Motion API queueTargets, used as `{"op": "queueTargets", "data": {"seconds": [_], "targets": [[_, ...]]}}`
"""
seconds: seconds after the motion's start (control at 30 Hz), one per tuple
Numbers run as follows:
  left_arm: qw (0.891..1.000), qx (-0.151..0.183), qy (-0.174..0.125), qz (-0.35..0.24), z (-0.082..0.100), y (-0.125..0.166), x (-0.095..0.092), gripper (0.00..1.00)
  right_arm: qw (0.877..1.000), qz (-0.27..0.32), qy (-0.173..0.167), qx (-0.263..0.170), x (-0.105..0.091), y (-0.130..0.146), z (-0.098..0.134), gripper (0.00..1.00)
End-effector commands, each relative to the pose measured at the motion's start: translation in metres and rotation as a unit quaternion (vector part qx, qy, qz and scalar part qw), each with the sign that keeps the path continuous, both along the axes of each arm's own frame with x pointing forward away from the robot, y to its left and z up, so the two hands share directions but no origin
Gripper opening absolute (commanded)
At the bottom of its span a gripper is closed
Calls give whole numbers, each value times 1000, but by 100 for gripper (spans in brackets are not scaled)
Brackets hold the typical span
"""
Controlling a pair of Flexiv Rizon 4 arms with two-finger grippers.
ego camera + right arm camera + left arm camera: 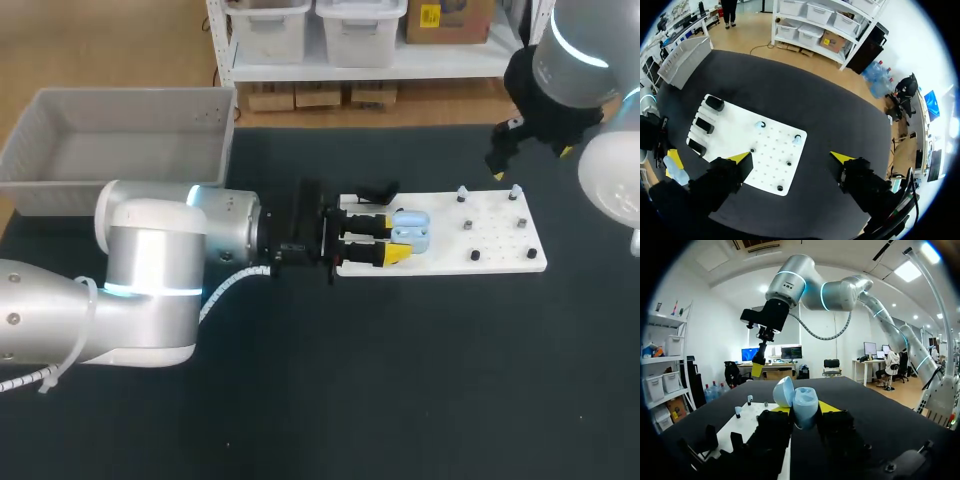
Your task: Pick up each earbud case from the left stands, insert the matching earbuds, close the lid, and place the case in the box.
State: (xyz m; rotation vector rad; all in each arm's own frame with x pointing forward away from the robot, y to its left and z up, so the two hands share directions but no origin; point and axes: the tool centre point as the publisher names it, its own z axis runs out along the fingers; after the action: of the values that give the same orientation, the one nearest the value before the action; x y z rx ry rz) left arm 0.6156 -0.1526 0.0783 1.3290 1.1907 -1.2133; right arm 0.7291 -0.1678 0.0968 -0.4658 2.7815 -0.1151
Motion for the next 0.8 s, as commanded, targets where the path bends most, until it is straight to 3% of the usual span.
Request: {"op": "queueTargets", "data": {"seconds": [0.03, 0.8], "targets": [[1000, -2, -2, 3, -1, 0, -1, 0, 1000, -4, 13, 1, 9, -2, -12, 100], [1000, -2, -2, 3, -1, 0, -1, 0, 1000, -14, 15, 7, 10, -5, -20, 100]]}}
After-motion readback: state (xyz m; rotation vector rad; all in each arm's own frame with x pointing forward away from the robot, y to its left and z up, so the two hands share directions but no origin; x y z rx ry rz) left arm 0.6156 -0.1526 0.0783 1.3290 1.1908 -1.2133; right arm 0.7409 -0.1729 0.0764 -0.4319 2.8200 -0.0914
